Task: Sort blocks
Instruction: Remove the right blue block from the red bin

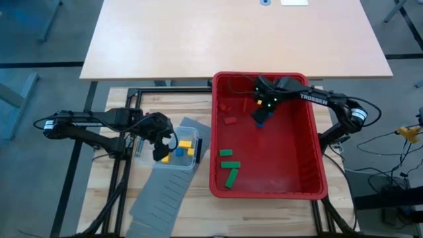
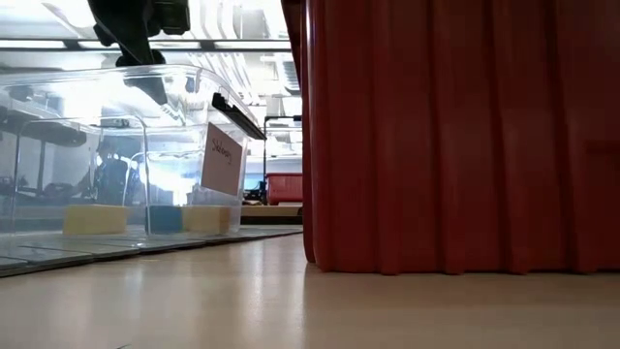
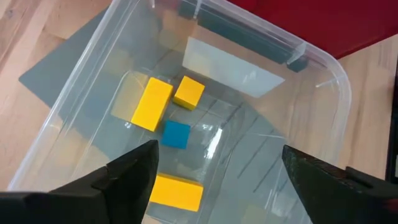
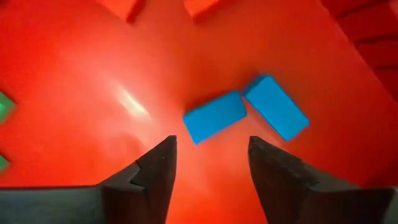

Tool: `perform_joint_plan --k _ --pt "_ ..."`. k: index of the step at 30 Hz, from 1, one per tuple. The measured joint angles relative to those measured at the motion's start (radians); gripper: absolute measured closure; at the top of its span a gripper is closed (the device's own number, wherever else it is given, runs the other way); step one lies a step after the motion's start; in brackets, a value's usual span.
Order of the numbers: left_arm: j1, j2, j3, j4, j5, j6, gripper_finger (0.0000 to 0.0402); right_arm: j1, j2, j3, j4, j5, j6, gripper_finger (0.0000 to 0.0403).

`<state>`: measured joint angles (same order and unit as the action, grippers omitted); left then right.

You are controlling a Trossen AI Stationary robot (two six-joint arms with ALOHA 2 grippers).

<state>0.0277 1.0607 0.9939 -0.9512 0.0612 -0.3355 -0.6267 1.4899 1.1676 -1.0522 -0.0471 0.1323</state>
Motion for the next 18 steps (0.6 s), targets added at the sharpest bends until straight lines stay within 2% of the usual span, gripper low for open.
perform_joint_plan --k 10,15,18 --pt "0.000 0.000 0.000 0.000 0.000 -0.030 0.0088 -0.022 0.001 -0.120 0.041 0.091 -0.067 0.0178" --pt "0.000 0.000 0.000 0.000 0.000 -0.052 0.0088 -0.022 0.001 -0.148 0.067 0.205 -0.100 0.0162" --pt "0.000 0.000 0.000 0.000 0.000 -0.068 0.0088 -0.022 0.001 -0.149 0.101 0.231 -0.119 0.0155"
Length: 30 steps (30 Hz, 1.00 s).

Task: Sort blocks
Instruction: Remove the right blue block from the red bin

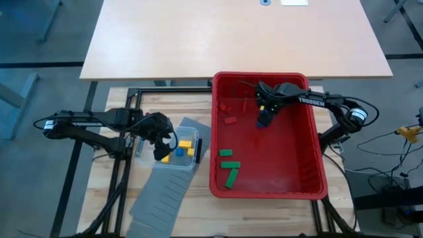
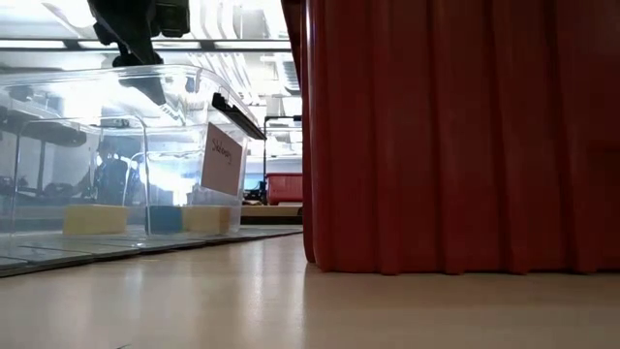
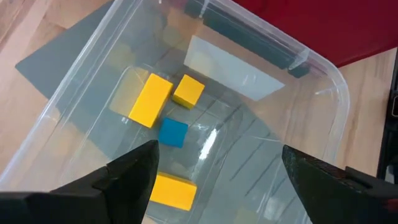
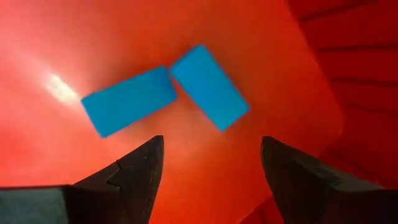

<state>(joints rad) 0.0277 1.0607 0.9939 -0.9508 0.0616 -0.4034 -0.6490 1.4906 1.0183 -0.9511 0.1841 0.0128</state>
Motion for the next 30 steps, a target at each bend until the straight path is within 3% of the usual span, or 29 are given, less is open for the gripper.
perform_joint_plan --k 6,13,19,30 --pt "0.000 0.000 0.000 0.000 0.001 -0.019 0.0088 -0.001 0.015 0.002 0.062 -0.008 -0.045 0.0158" --pt "0.000 0.000 0.000 0.000 0.010 -0.057 0.0088 -0.026 0.161 0.002 0.052 -0.030 -0.058 0.0172" --pt "0.000 0.000 0.000 0.000 0.036 -0.097 0.0088 -0.030 0.252 0.001 0.049 0.079 -0.050 0.0166" --pt "-0.002 0.003 0.000 0.001 0.036 -0.097 0.0088 -0.032 0.212 0.085 0.037 0.094 -0.067 0.0147"
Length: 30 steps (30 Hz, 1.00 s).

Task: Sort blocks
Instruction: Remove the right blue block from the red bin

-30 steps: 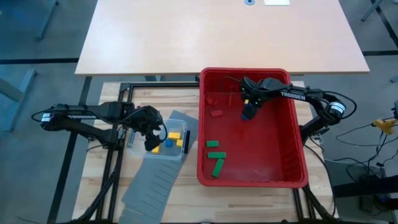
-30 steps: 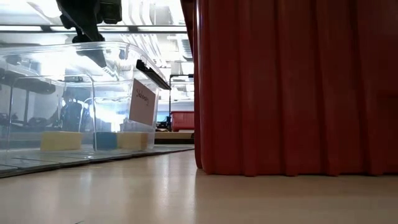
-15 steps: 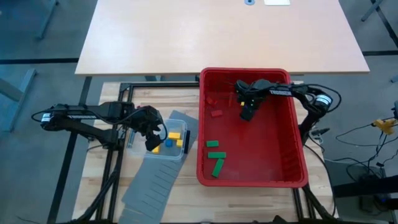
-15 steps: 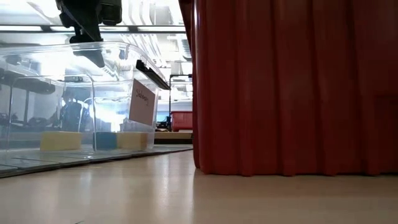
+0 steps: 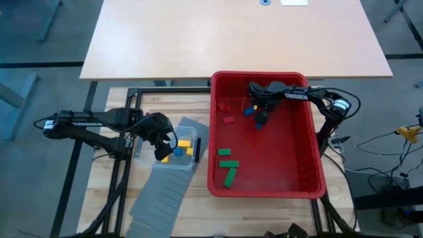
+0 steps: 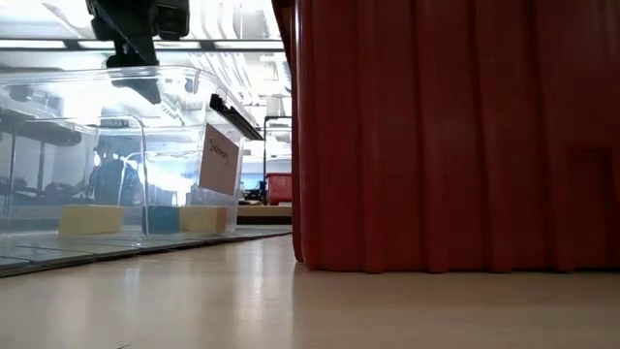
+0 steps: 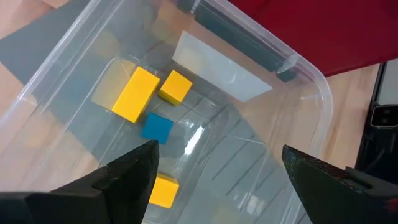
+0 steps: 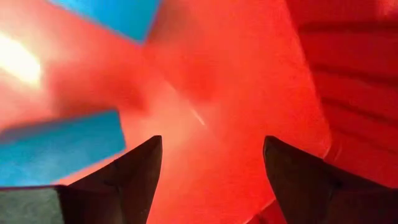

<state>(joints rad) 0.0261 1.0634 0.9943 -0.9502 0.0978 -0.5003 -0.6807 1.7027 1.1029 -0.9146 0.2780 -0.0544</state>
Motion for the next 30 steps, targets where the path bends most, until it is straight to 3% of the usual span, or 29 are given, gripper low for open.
perform_joint_plan --k 12,30 --pt "0.000 0.001 0.000 0.000 0.000 -0.006 0.0088 0.002 0.018 0.172 0.039 -0.232 0.147 0.0176" --pt "0.000 0.001 0.000 -0.001 0.000 -0.006 0.0088 0.034 0.185 0.218 0.027 -0.238 0.214 0.0168"
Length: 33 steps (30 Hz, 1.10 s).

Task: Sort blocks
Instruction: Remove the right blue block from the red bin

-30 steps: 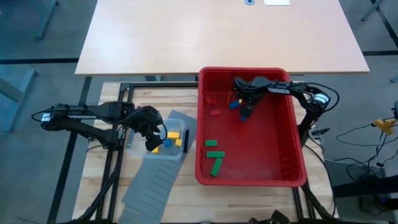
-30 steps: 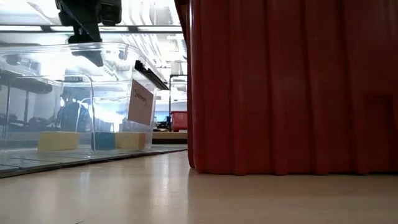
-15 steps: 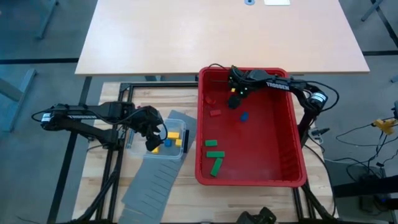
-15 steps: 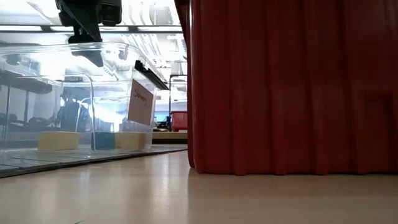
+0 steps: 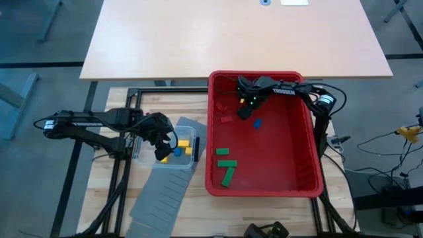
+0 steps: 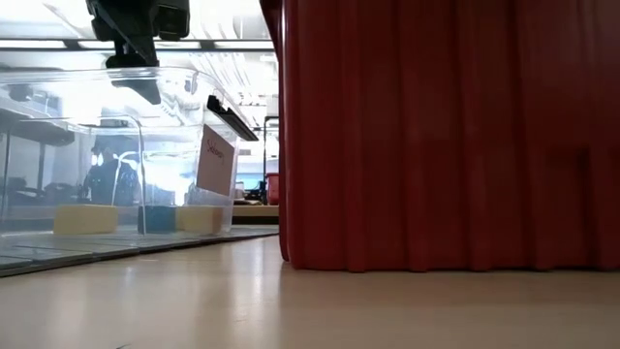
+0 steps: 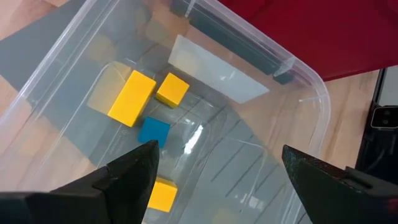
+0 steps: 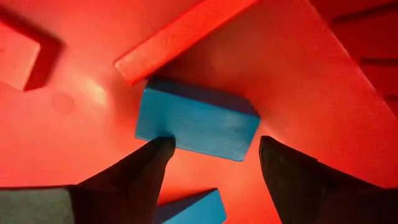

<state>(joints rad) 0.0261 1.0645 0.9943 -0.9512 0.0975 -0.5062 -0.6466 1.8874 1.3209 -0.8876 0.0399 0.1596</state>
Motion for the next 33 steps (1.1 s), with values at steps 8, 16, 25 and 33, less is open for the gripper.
perform_joint_plan --k 8,16,25,33 --pt "0.000 0.000 0.000 0.000 0.000 0.003 0.0088 0.033 -0.009 -0.002 -0.060 -0.031 -0.004 0.0182" --pt "0.000 0.000 0.000 0.000 0.000 0.017 0.0088 0.069 -0.044 -0.003 -0.088 -0.038 -0.008 0.0192" --pt "0.000 0.000 0.000 0.000 0.000 0.018 0.0088 0.073 -0.053 -0.003 0.011 -0.038 -0.159 0.0185" --pt "0.000 0.000 0.000 0.000 0.000 0.015 0.0088 0.070 -0.012 -0.004 0.007 -0.037 -0.231 0.0196"
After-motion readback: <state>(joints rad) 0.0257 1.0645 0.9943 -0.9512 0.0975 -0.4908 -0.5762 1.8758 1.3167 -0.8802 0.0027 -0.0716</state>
